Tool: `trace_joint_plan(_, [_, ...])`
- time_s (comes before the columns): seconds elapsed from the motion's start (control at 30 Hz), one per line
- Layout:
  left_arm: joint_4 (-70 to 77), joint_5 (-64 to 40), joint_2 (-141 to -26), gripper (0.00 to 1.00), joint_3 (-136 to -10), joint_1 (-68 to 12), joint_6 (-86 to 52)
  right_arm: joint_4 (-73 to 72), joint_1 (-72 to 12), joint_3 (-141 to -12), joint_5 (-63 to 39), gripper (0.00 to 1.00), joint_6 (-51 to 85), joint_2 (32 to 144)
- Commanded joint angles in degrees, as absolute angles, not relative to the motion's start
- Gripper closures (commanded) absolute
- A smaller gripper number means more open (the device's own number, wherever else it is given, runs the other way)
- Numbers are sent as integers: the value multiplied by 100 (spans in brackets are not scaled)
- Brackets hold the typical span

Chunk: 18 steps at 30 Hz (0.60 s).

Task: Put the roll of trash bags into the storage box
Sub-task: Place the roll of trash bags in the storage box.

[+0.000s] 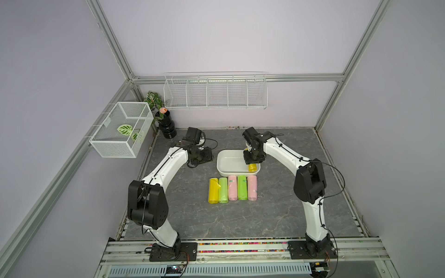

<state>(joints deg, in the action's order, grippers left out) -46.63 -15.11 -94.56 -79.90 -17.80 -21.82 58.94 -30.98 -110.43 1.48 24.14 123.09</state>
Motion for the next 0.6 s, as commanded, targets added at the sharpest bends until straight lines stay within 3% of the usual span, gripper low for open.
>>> trace_joint_plan(0.0, [-4668,-1708,-9288,38,-7728,-1647,-2241,5961,-3076,-11180,126,74,2346,12406])
trace_joint_plan(0.57, [-4397,-1593,-9141,38,-7297,-1496,-2361,5907,-3006,-11028,139,73,2513,13012])
